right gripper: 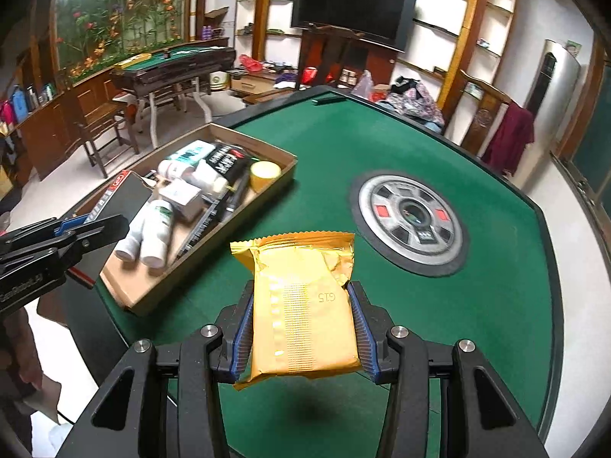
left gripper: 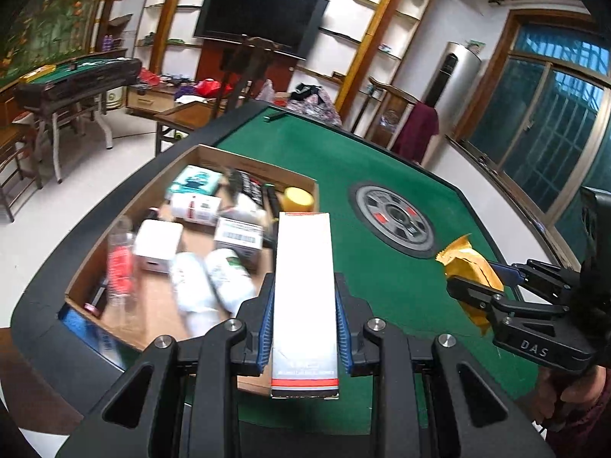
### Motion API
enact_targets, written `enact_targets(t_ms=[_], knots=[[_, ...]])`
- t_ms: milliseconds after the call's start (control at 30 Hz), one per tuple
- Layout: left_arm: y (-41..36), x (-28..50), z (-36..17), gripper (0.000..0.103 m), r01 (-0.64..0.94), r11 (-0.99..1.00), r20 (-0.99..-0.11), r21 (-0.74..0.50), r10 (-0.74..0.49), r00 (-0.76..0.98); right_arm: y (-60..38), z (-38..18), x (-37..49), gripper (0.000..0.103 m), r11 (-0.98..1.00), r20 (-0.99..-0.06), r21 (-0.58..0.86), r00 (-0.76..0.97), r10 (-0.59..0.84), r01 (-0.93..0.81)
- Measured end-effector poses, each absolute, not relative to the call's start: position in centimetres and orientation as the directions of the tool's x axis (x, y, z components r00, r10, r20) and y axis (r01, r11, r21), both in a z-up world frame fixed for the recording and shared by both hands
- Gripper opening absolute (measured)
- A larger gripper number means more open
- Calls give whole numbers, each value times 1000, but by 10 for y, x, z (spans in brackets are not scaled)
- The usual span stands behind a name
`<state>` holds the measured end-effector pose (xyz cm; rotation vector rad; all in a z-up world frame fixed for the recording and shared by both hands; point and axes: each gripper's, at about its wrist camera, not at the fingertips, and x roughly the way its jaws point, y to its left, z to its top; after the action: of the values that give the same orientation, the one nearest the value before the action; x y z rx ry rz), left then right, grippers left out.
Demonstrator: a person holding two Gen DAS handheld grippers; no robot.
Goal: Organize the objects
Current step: 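Carry the box and yellow packet toward the tray with both tools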
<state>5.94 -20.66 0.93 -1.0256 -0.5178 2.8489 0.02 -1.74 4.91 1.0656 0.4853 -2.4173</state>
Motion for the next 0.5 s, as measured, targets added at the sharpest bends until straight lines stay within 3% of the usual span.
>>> enact_targets(t_ms=[500], knots=[[-255, 53, -21, 27, 142, -927, -653, -347, 130, -746, -84, 40, -23, 50, -788, -794, -56, -505, -338, 614]])
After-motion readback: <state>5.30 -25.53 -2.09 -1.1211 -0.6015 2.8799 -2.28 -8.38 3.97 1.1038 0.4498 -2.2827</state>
